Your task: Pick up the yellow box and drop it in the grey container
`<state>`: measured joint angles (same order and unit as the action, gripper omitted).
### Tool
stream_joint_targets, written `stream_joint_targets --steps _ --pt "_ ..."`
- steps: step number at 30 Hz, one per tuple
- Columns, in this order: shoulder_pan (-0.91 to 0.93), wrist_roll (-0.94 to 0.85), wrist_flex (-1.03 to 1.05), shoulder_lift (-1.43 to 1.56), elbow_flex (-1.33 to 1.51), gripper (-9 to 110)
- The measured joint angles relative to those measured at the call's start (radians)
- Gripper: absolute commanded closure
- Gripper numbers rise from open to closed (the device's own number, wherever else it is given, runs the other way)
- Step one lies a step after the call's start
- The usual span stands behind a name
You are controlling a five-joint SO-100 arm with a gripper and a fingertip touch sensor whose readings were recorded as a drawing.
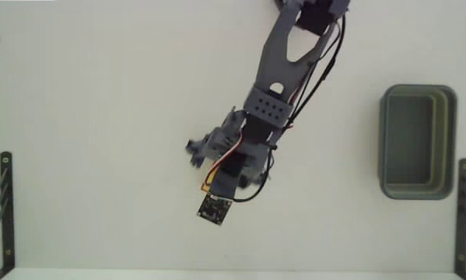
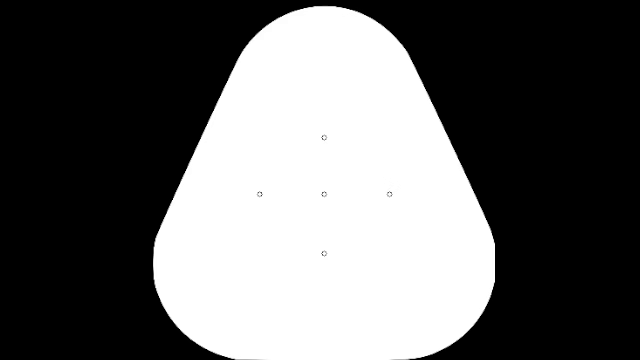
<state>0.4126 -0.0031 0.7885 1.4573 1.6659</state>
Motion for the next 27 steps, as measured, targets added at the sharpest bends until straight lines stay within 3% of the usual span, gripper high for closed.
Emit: stream_joint_targets --steps 27 --pt "-0.002 -0.002 -0.017 0.0 0.017 -9"
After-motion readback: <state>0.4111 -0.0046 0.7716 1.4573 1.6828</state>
